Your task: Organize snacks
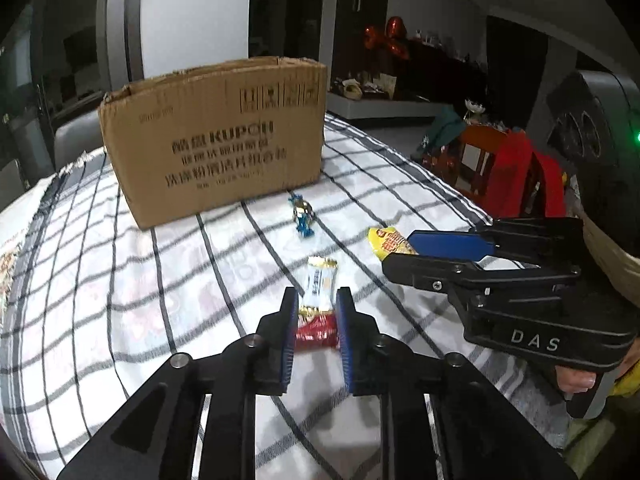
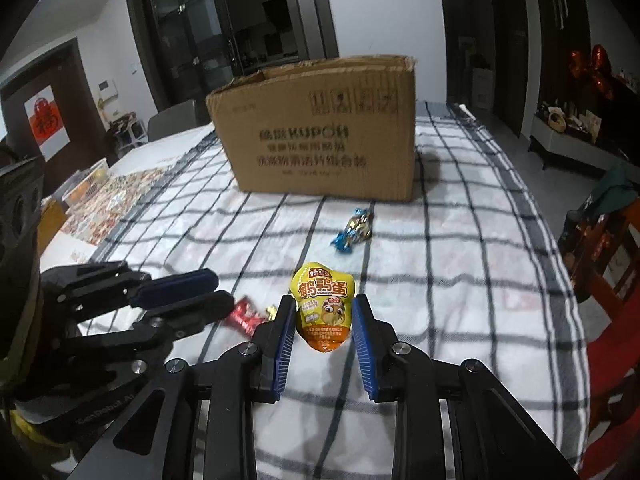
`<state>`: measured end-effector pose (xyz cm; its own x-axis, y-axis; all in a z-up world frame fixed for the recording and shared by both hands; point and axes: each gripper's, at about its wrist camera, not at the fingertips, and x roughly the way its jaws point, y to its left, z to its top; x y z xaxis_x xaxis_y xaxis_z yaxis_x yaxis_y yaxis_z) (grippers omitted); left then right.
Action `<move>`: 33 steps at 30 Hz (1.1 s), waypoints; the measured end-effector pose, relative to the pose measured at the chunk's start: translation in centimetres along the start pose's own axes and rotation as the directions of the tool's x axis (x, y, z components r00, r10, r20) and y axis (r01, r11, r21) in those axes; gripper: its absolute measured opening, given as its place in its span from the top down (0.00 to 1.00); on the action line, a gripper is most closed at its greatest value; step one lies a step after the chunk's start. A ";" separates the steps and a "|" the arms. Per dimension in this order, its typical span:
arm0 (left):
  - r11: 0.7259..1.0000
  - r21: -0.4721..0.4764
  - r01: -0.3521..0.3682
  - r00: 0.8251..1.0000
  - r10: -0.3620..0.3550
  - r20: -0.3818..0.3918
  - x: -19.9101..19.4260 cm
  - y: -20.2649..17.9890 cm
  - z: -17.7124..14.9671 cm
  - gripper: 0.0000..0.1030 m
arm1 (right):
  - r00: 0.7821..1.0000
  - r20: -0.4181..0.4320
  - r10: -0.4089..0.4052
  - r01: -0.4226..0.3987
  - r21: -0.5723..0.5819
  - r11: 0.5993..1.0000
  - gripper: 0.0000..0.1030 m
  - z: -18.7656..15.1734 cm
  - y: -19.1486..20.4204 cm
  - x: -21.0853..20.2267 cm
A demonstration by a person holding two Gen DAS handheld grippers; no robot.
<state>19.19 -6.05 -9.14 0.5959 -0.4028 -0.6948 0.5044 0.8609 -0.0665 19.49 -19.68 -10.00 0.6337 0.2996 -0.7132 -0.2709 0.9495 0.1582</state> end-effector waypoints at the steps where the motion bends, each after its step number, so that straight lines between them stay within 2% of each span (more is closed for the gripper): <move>1: 1.000 -0.005 0.003 1.000 -0.003 -0.004 0.0 0.0 -0.2 0.63 | 1.000 -0.002 0.000 0.000 0.000 1.000 0.71 -0.2 0.0 0.0; 2: 1.000 -0.014 0.005 1.000 -0.006 -0.007 0.1 0.2 -0.4 0.54 | 1.000 -0.003 -0.001 0.001 0.001 1.000 0.71 -0.3 0.1 0.0; 6: 1.000 -0.025 0.002 1.000 -0.003 -0.028 0.5 0.3 -0.7 0.45 | 1.000 -0.009 -0.003 0.003 0.006 1.000 0.71 -0.7 0.1 0.1; 15: 1.000 -0.024 0.009 0.997 -0.011 -0.083 2.7 0.4 -0.9 0.39 | 0.999 -0.034 -0.012 0.014 0.042 0.999 0.71 -1.3 -0.9 1.1; 24: 0.999 -0.009 -0.038 0.993 0.037 -0.109 4.7 0.4 -1.3 0.39 | 0.998 -0.060 -0.016 0.019 0.051 0.999 0.71 -1.7 -1.2 2.0; 30: 0.998 -0.011 -0.054 0.994 0.053 -0.093 4.8 0.4 -1.3 0.51 | 0.998 -0.062 -0.017 0.020 0.052 0.998 0.71 -1.7 -1.2 2.1; 33: 0.999 -0.022 -0.046 0.995 0.044 -0.091 4.7 0.6 -1.3 0.52 | 0.998 -0.061 -0.018 0.021 0.051 0.998 0.71 -1.7 -1.2 2.1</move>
<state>21.46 -7.02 -13.41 0.5580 -0.3343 -0.7595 0.4621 0.8854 -0.0503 19.92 -20.32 -12.78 0.5928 0.2761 -0.7565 -0.2197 0.9592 0.1779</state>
